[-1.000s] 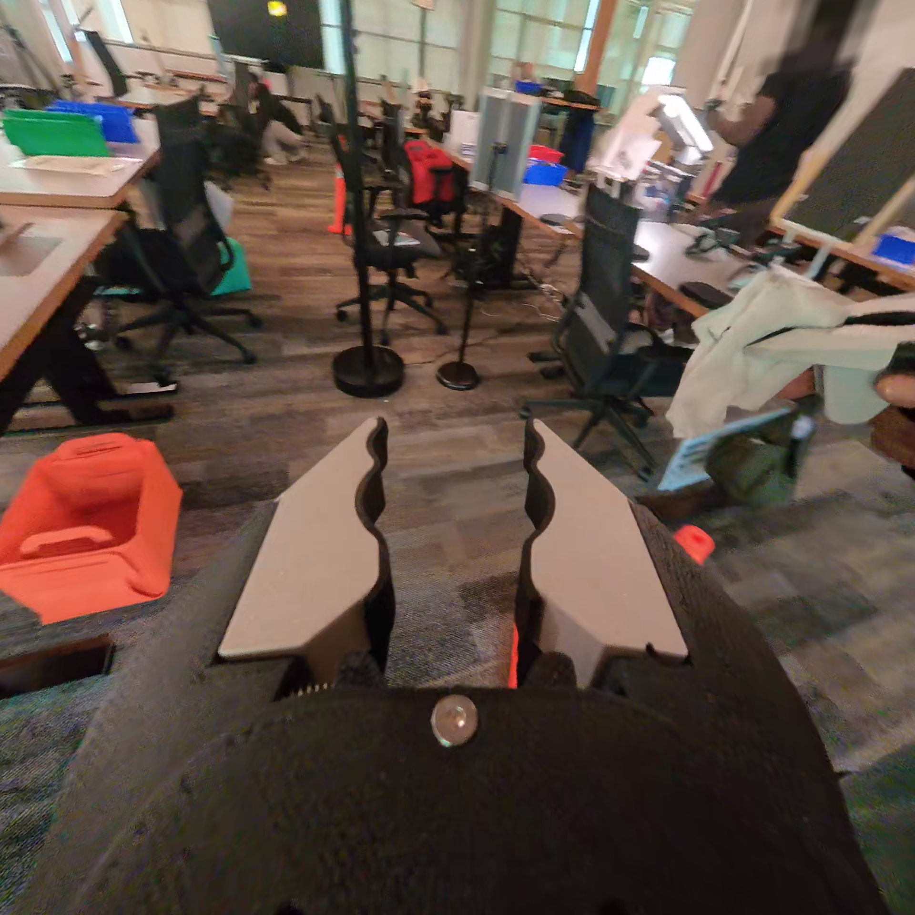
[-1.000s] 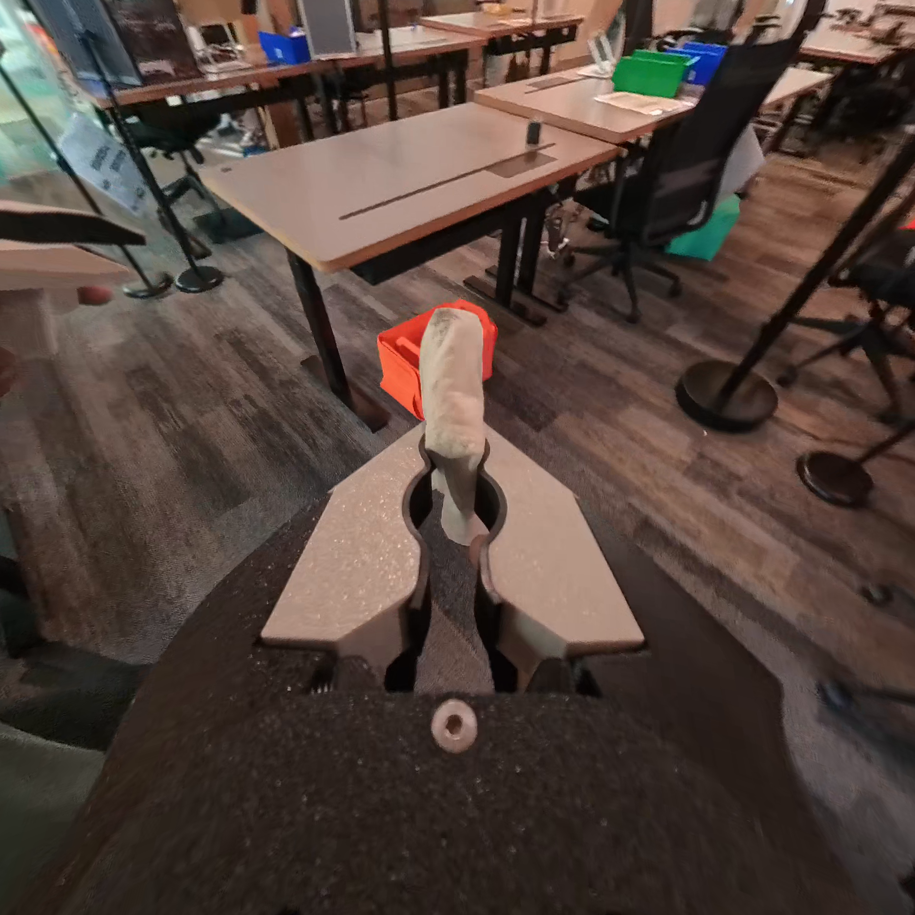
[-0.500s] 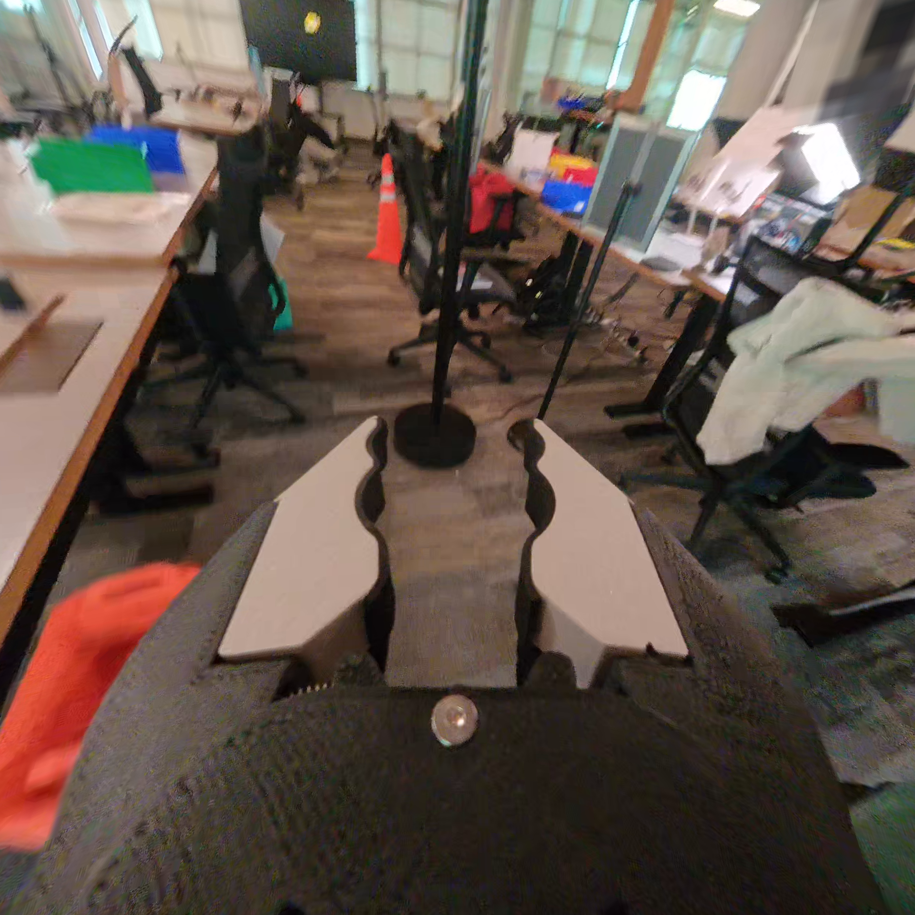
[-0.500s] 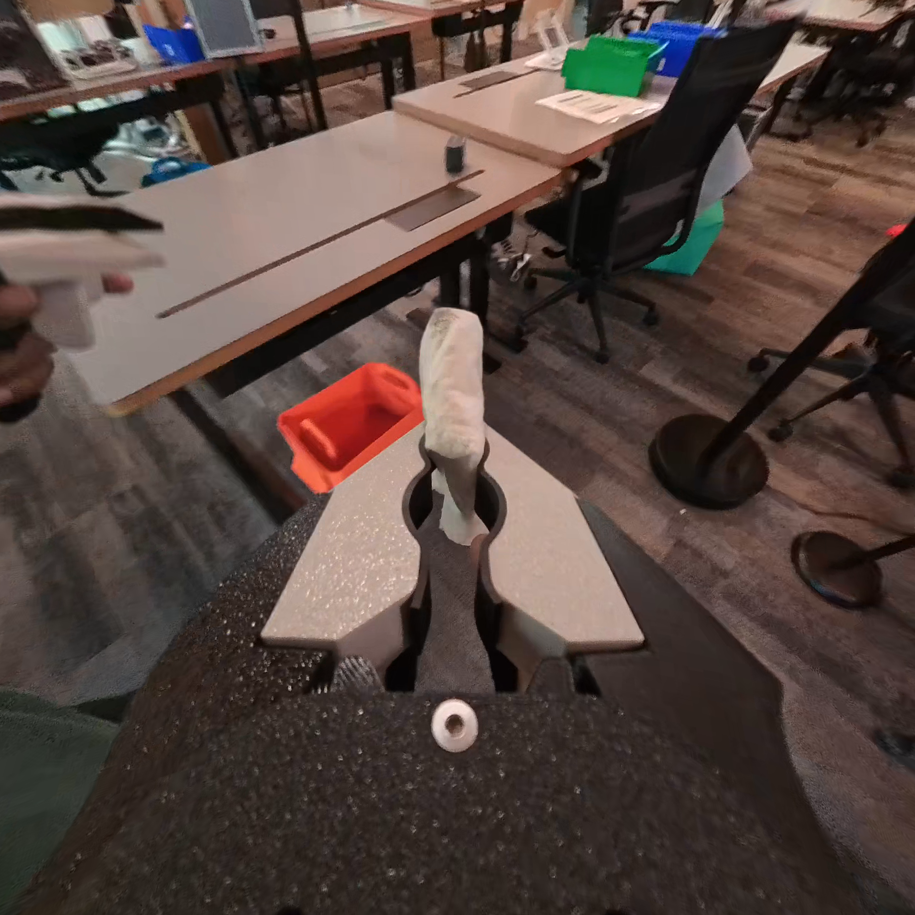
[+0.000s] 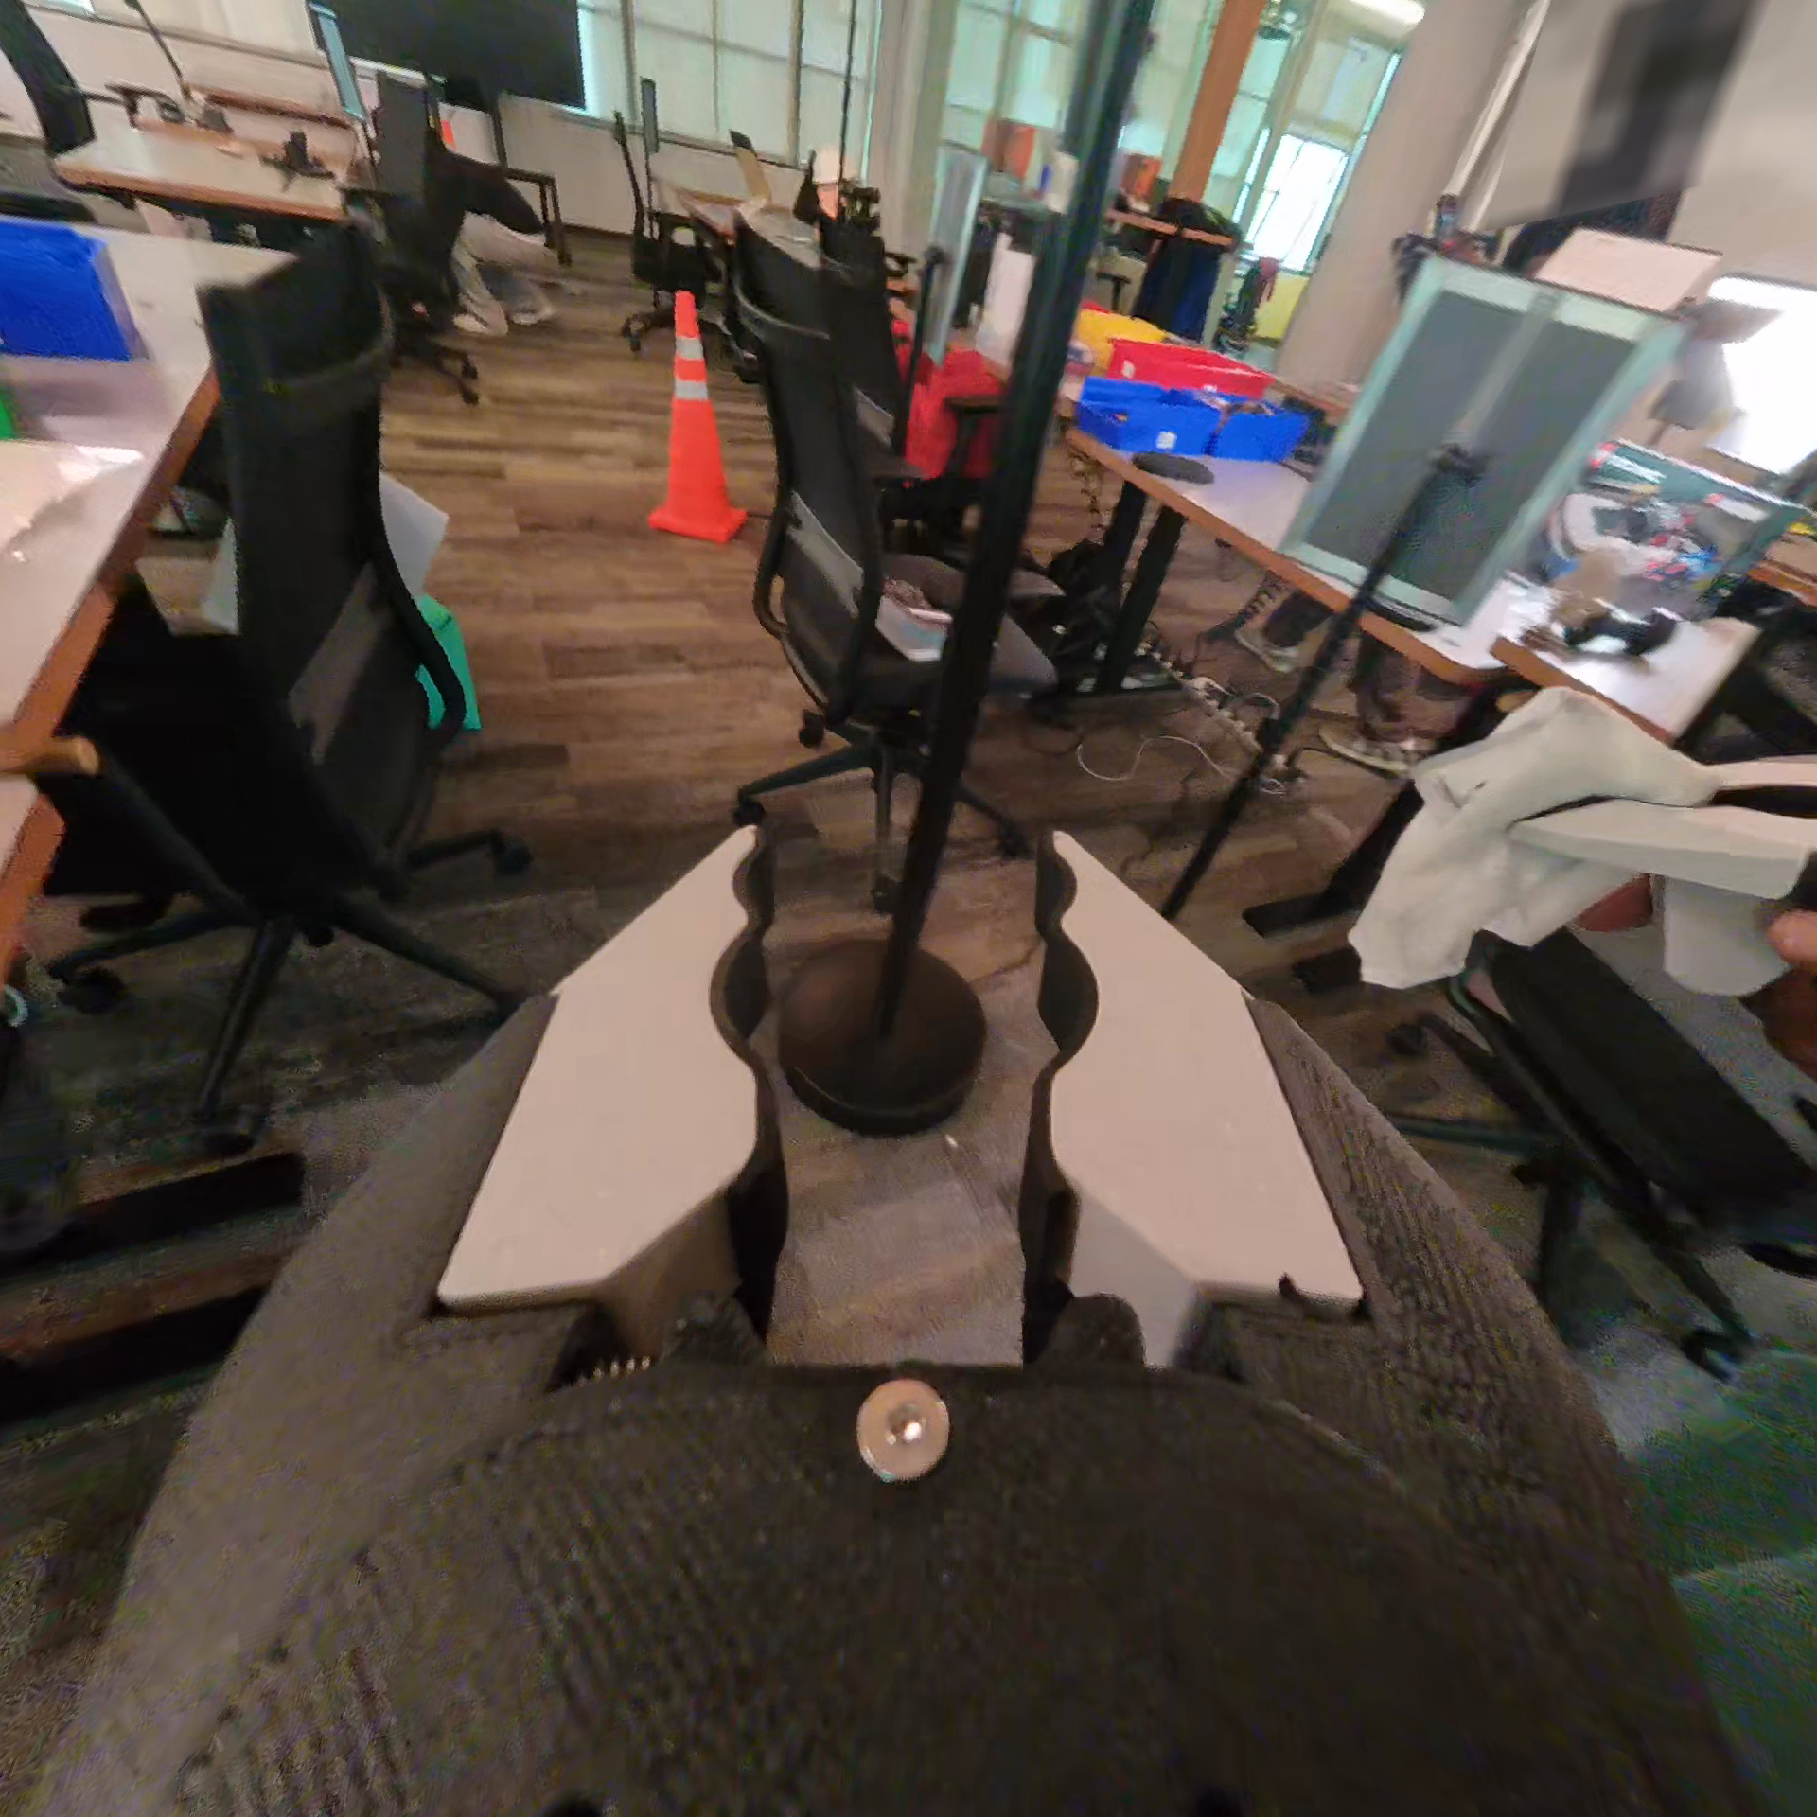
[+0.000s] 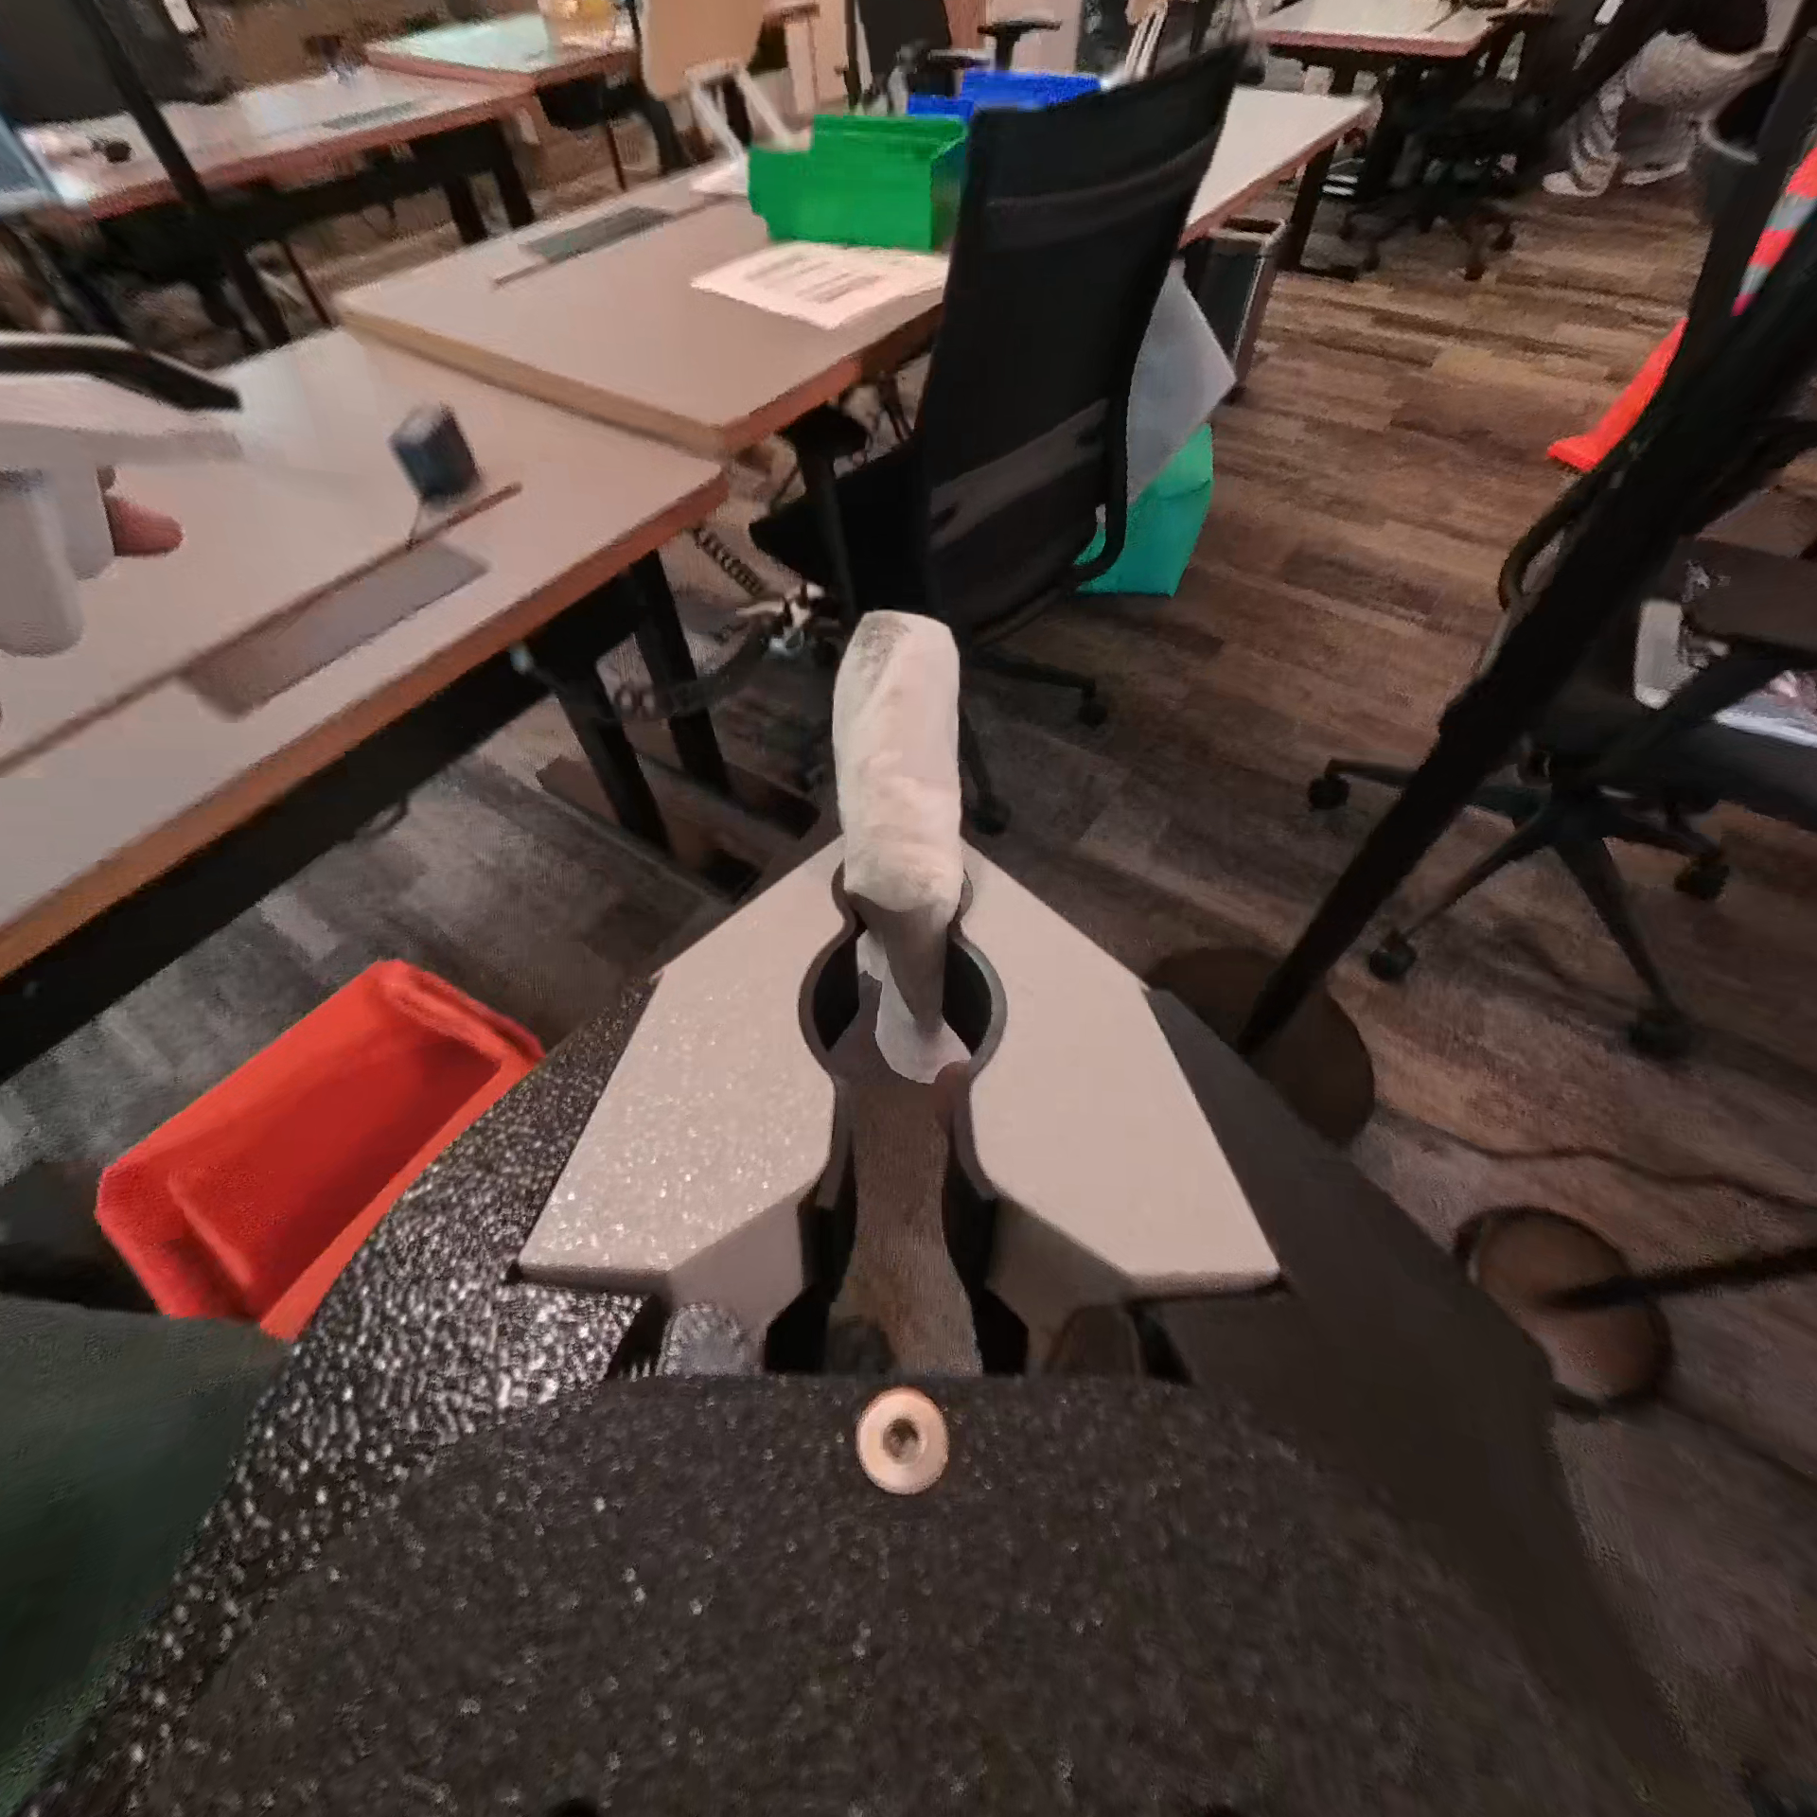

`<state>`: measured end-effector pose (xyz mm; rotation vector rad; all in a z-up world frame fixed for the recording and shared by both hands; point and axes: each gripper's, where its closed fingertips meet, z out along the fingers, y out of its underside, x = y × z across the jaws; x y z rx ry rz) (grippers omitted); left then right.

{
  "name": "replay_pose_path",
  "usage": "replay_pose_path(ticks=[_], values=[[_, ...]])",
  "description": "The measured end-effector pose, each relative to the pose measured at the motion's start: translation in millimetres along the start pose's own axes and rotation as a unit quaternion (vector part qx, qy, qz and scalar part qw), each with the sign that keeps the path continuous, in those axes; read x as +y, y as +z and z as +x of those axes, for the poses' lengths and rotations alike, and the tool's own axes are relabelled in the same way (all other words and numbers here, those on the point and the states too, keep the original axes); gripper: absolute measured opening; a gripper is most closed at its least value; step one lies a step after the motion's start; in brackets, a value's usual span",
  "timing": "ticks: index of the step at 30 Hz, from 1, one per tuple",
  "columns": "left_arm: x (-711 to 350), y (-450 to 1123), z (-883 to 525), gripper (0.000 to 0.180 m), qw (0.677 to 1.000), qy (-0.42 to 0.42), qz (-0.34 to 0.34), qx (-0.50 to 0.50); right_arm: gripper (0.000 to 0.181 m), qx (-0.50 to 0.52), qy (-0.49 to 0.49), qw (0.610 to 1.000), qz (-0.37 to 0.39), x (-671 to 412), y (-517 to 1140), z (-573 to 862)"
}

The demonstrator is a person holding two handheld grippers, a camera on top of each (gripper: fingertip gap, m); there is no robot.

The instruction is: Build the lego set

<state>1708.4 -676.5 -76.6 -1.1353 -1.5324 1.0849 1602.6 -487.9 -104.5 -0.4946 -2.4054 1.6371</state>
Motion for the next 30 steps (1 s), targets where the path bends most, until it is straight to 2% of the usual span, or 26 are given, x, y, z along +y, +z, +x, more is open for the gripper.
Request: replay_pose_path(ticks=[4, 8, 15, 21, 24, 30], values=[[-80.3, 103.5, -66.2, 0.052, 0.999, 0.035, 0.022, -0.011, 0.009, -0.027, -0.012, 0.999, 0.022, -104.9, 123.7, 72.5], [-119.3, 209.3, -141.3, 0.053, 0.999, 0.022, 0.023, -0.017, 0.009, -0.028, -0.02, 0.998, 0.045, -187.5, 240.6, 139.8], [-153.4, 443.4, -266.9, 0.053, 0.999, 0.037, 0.007, 0.033, 0.009, -0.002, -0.001, 0.999, 0.042, -235.6, 455.8, 249.8], [-276.3, 661.7, -333.7, 0.053, 0.989, 0.089, 0.027, 0.115, 0.009, 0.047, -0.004, 0.999, 0.025, -325.0, 597.7, 361.4], [-328.6, 762.9, -357.3, 0.053, 0.986, 0.082, 0.039, 0.139, 0.009, 0.064, 0.013, 0.998, 0.02, -361.3, 661.4, 429.8], [-342.5, 960.0, -428.9, 0.046, 0.993, 0.062, 0.023, 0.101, 0.009, 0.063, 0.012, 0.998, 0.029, -414.2, 814.4, 574.0]])
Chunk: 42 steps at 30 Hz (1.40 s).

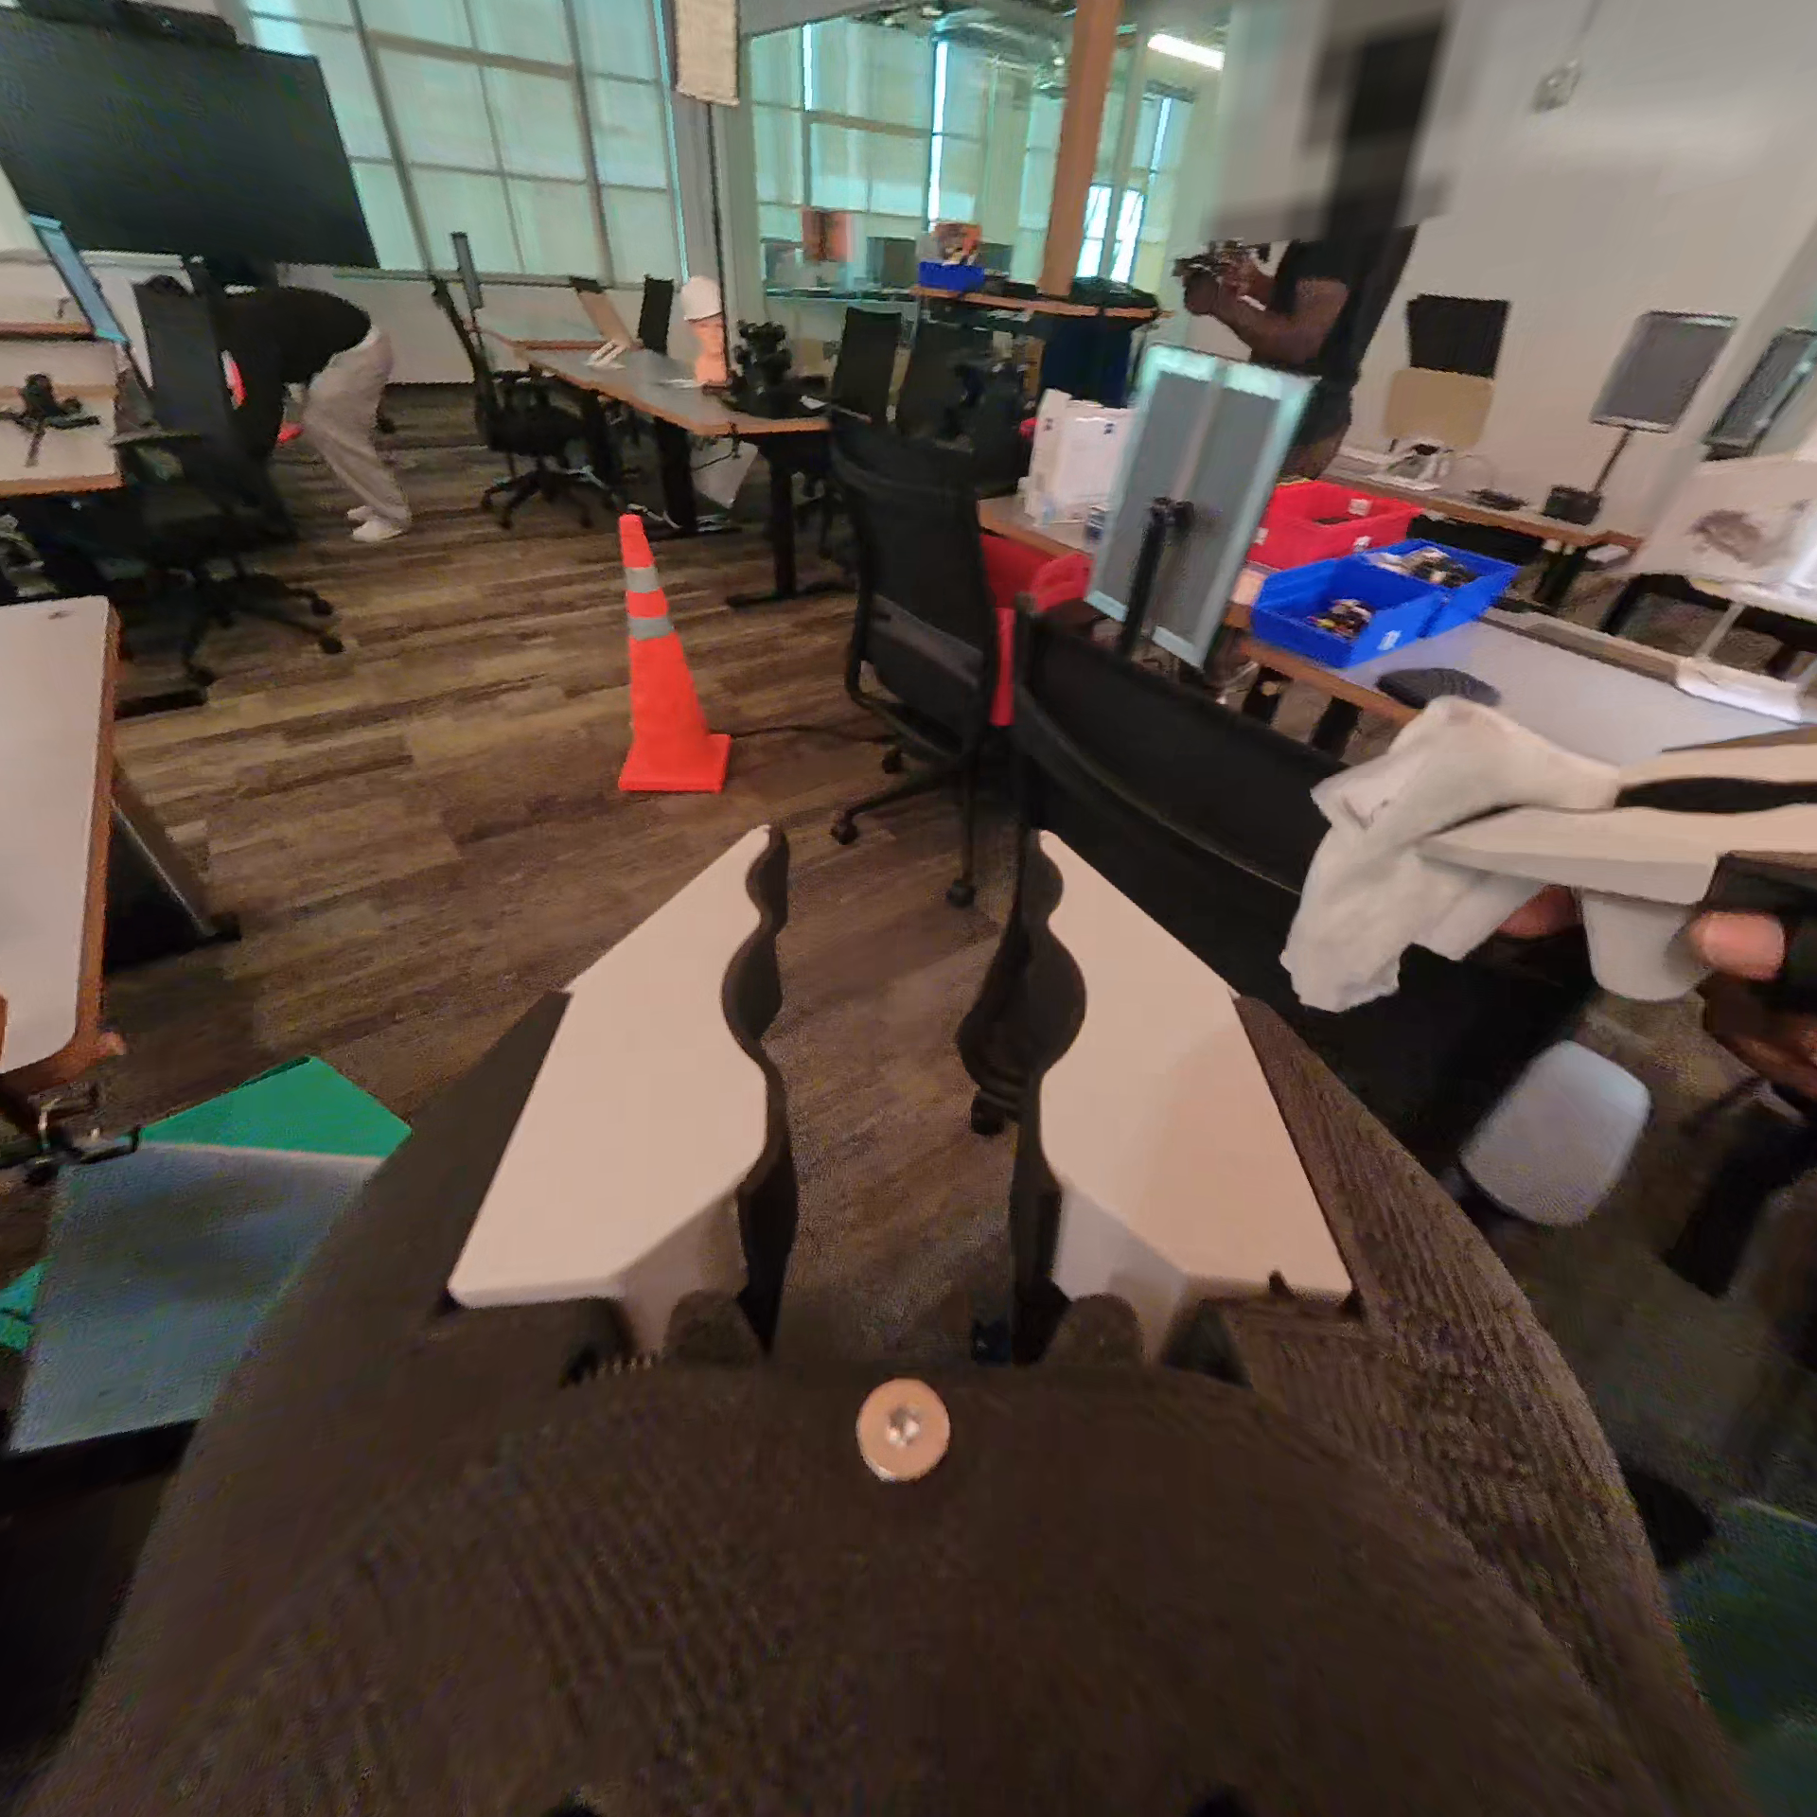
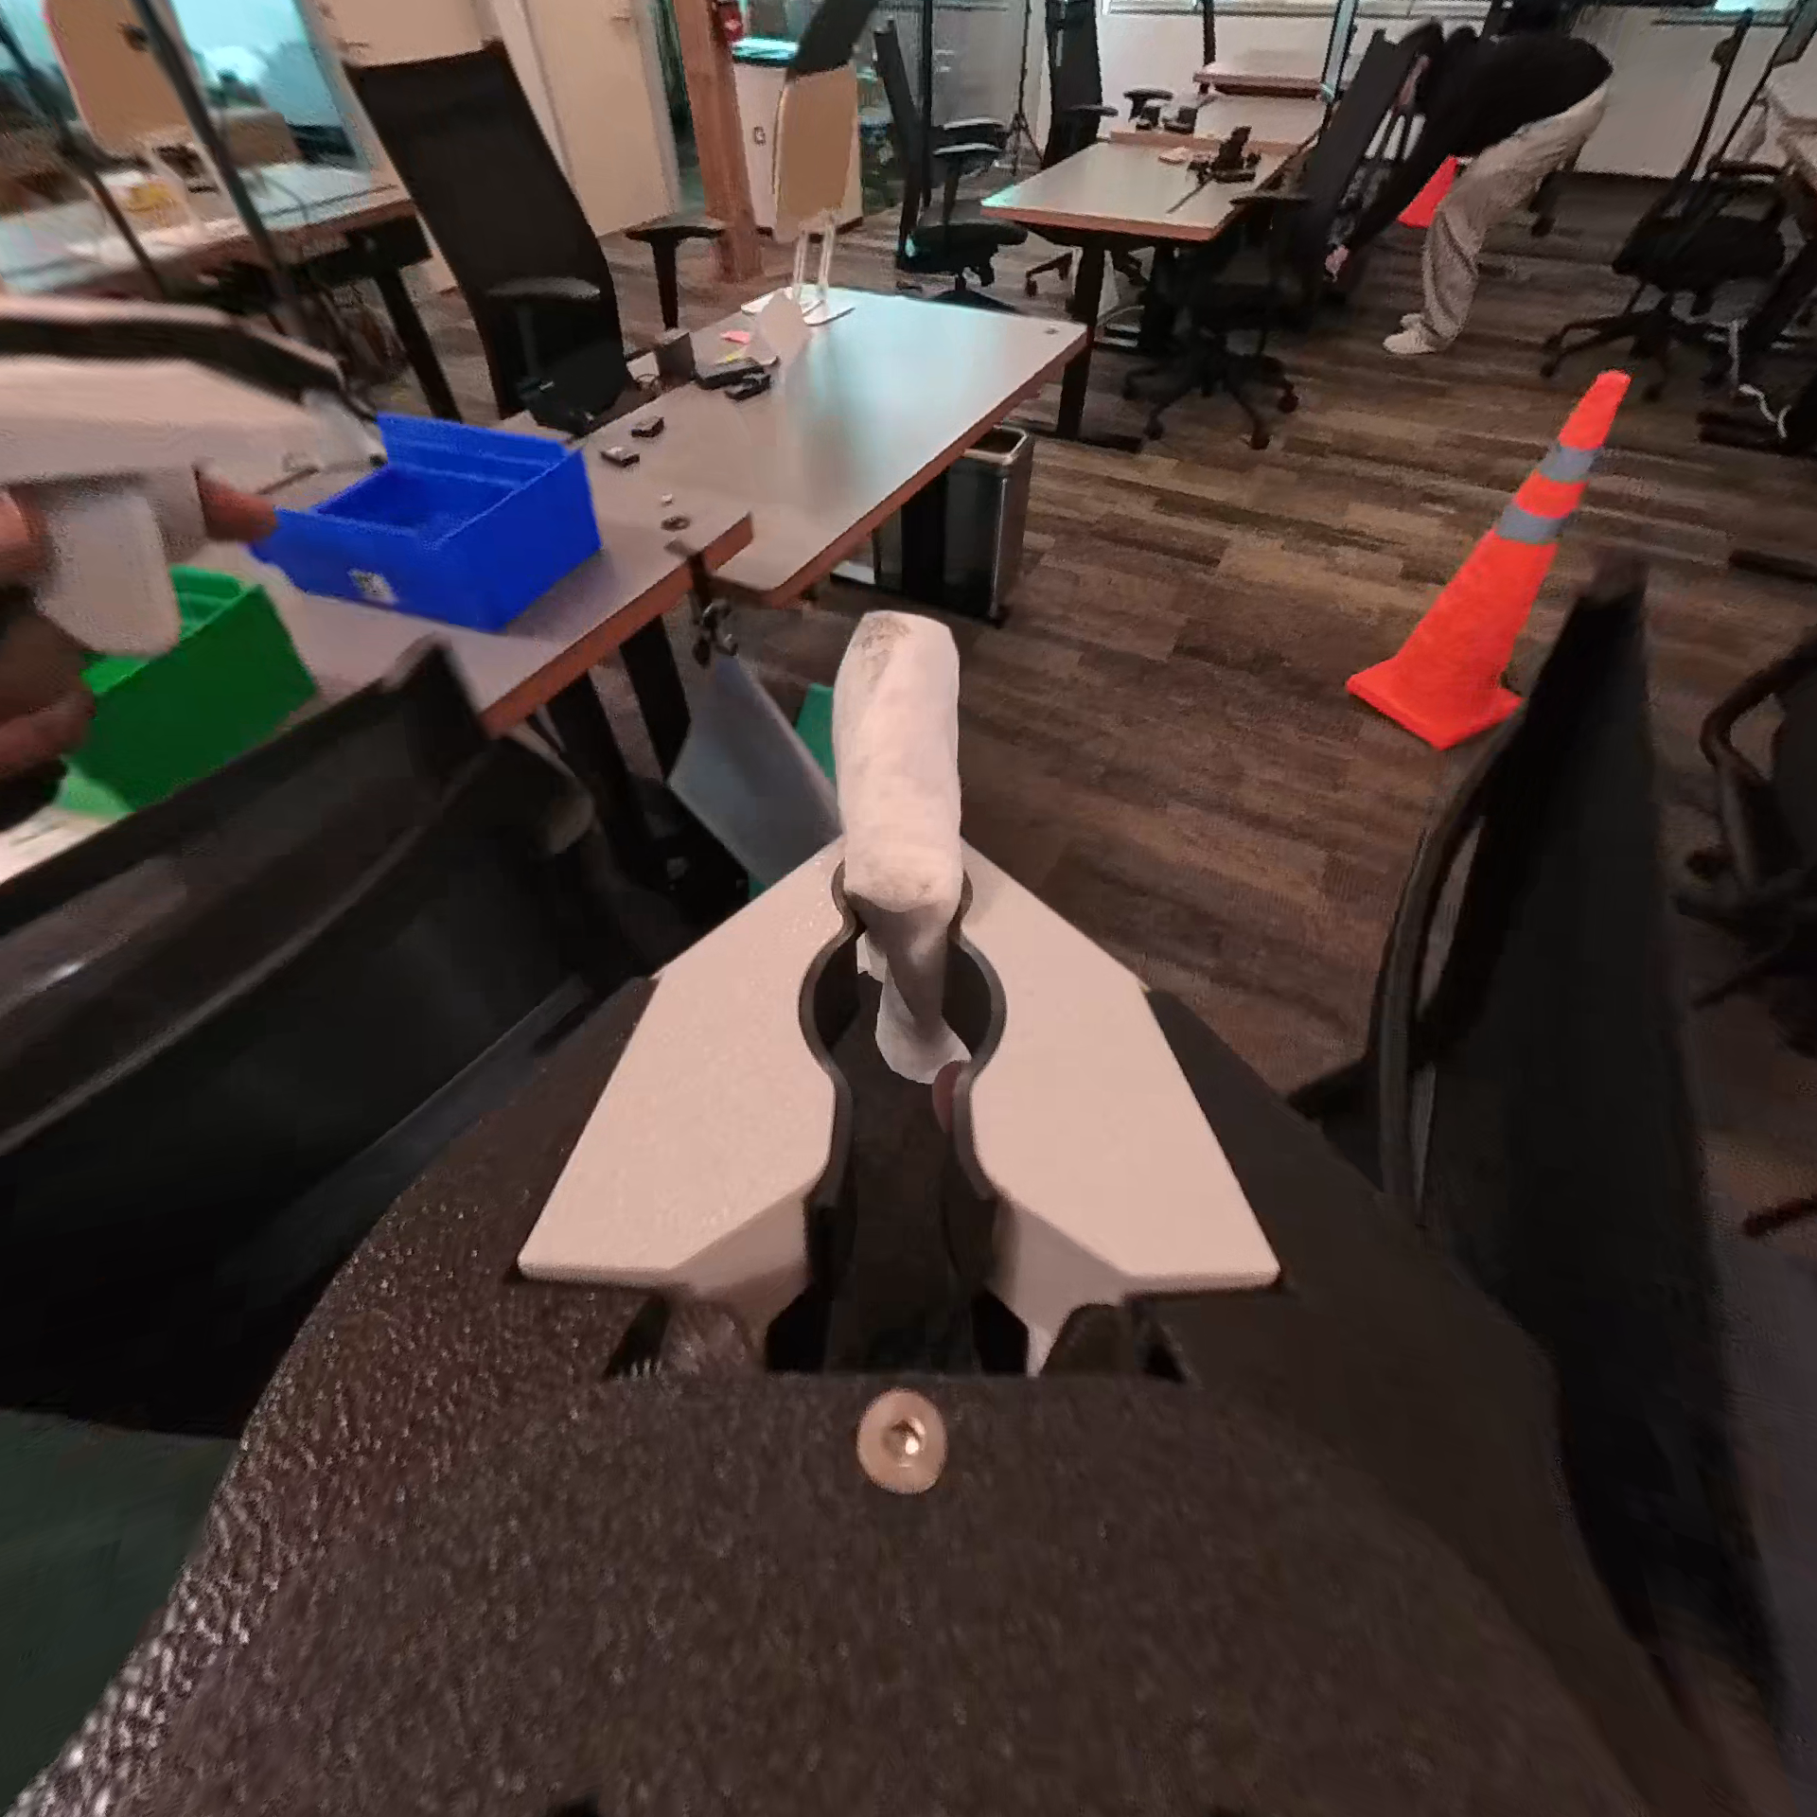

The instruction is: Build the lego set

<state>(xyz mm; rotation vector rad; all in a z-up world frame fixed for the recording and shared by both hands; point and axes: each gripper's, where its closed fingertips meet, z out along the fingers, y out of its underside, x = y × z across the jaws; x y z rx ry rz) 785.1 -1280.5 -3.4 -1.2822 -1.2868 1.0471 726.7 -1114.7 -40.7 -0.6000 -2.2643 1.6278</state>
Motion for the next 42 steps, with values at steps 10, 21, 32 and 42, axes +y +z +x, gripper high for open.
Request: replay_pose_path(ticks=[10, 21, 32, 42], values=[[-65.0, 254.6, -209.7, 0.053, 0.997, -0.034, 0.017, -0.066, 0.009, -0.084, -0.034, 0.995, 0.033, -183.6, 301.9, 180.4], [-57.1, 578.3, -469.3, 0.054, 0.996, -0.071, 0.007, -0.051, 0.009, -0.012, -0.01, 1.0, -0.006, -215.6, 615.4, 372.9], [-198.2, 901.7, -653.2, 0.055, 0.997, -0.027, 0.054, 0.043, 0.009, 0.035, 0.016, 0.999, -0.007, -309.4, 881.7, 552.9], [-156.5, 1028.5, -884.3, 0.055, 0.986, -0.064, -0.01, -0.153, 0.009, -0.11, -0.052, 0.992, -0.016, -397.8, 1202.6, 652.6]])
